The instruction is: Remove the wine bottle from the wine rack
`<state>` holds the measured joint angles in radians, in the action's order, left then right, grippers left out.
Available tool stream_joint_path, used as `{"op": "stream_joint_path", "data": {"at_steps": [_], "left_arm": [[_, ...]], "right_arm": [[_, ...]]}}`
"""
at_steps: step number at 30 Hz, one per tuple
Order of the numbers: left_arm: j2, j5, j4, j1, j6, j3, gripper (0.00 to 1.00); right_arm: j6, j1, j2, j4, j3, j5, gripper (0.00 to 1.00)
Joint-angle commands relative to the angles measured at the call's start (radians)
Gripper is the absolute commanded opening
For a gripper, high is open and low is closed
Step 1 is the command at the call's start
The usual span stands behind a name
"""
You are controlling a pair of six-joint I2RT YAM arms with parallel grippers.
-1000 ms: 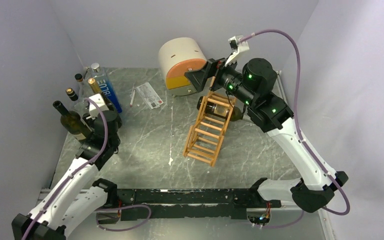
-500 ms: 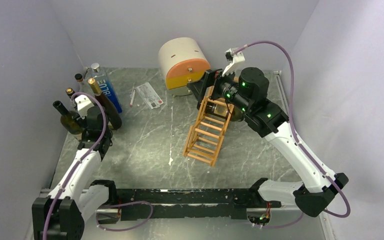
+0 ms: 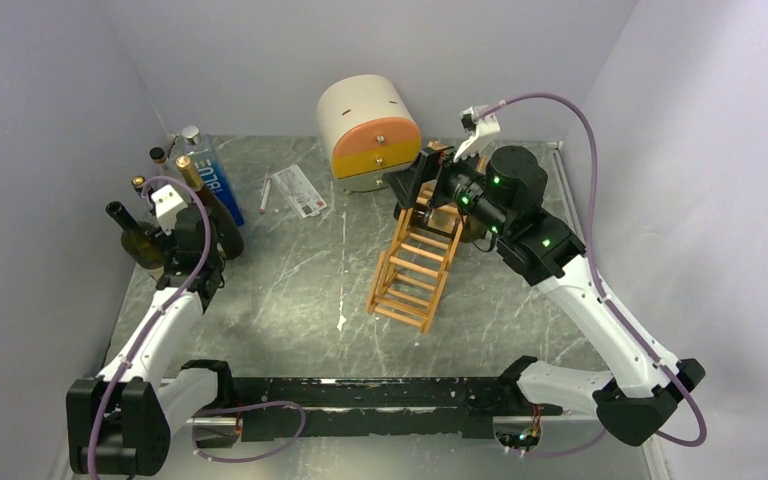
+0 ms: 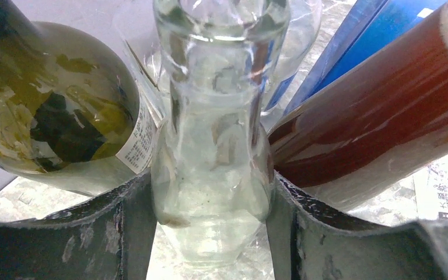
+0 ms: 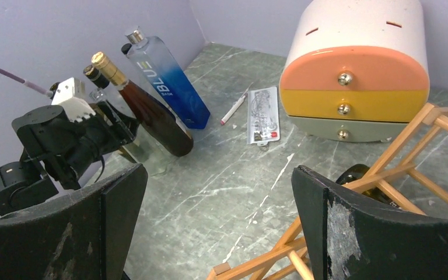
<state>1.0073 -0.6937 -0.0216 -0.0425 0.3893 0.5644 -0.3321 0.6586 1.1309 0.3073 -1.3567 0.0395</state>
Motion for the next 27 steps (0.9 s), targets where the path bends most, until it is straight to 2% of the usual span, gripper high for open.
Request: {"op": "stream_joint_path", "data": {"at_steps": [1, 2, 3, 4, 10, 16, 20, 27], "left_arm": [[-0.026, 0.011, 0.057, 0.002, 0.042, 0.047, 0.74], [-0.033, 0.015, 0.068, 0.000, 0.041, 0.048, 0.87], [-0.043, 0.019, 0.071, -0.001, 0.037, 0.047, 0.95], [-0.054, 0.021, 0.076, -0.004, 0.035, 0.047, 0.98], [-0.125, 0.066, 0.119, -0.014, 0.034, 0.057, 1.00], [-0.205, 0.132, 0.113, -0.014, 0.002, 0.048, 0.98], [-0.200, 0.154, 0.127, -0.014, 0.001, 0.069, 0.95], [-0.201, 0.164, 0.161, -0.014, 0.026, 0.078, 0.98]], "right_arm": [[0.006, -0.009, -0.031, -0.022, 0.022, -0.016, 1.00], [0.007, -0.009, -0.032, -0.022, 0.028, -0.016, 1.00], [0.005, -0.010, -0.033, -0.022, 0.033, -0.016, 1.00], [0.003, -0.010, -0.035, -0.020, 0.038, -0.018, 1.00], [0.007, -0.014, -0.047, -0.001, 0.047, -0.037, 1.00], [0.017, -0.019, -0.048, 0.023, 0.037, -0.059, 1.00], [0.014, -0.019, -0.039, 0.016, 0.037, -0.057, 1.00], [0.017, -0.024, -0.022, 0.018, 0.039, -0.051, 1.00]]}}
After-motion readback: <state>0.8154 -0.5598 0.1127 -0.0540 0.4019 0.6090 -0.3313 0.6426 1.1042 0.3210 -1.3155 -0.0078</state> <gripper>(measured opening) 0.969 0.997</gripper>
